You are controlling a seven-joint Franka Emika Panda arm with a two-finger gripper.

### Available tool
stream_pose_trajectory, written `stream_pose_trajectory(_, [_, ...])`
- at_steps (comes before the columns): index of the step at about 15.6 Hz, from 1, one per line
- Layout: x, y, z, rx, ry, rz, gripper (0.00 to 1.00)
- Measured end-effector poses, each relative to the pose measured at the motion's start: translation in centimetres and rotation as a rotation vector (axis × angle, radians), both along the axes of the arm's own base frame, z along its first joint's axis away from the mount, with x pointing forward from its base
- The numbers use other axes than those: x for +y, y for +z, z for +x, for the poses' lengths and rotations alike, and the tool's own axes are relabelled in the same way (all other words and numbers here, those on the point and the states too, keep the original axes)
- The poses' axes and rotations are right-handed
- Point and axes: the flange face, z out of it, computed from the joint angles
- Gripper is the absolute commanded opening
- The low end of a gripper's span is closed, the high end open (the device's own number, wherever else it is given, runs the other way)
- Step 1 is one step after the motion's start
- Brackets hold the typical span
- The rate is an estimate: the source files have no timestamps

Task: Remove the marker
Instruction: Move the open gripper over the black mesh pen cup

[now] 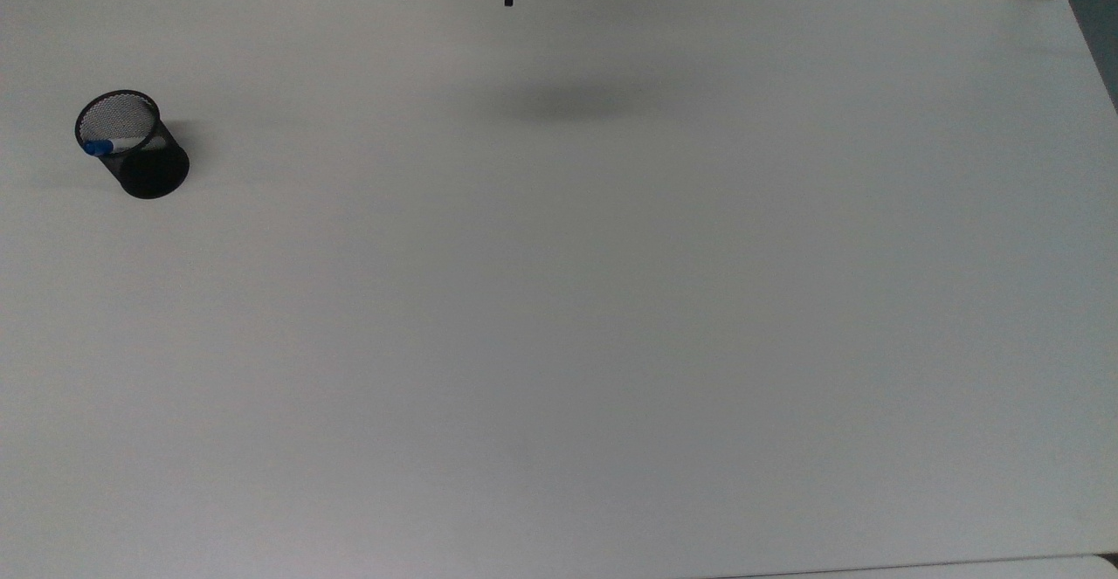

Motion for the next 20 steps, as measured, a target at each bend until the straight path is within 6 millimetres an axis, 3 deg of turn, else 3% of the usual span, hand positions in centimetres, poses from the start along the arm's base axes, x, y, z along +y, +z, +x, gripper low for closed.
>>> stream_pose_trajectory(12, [-1.2,-0.1,0.1,0.003,-0.023,0.0,1.0])
stream_pose_trajectory(15, [-4.2,-0.2,0.2,0.001,-0.076,0.0,1.0])
stream_pose_trajectory(20, [-12.0,-1.1,0.6,-0.018,-0.122,-0.007,1.0])
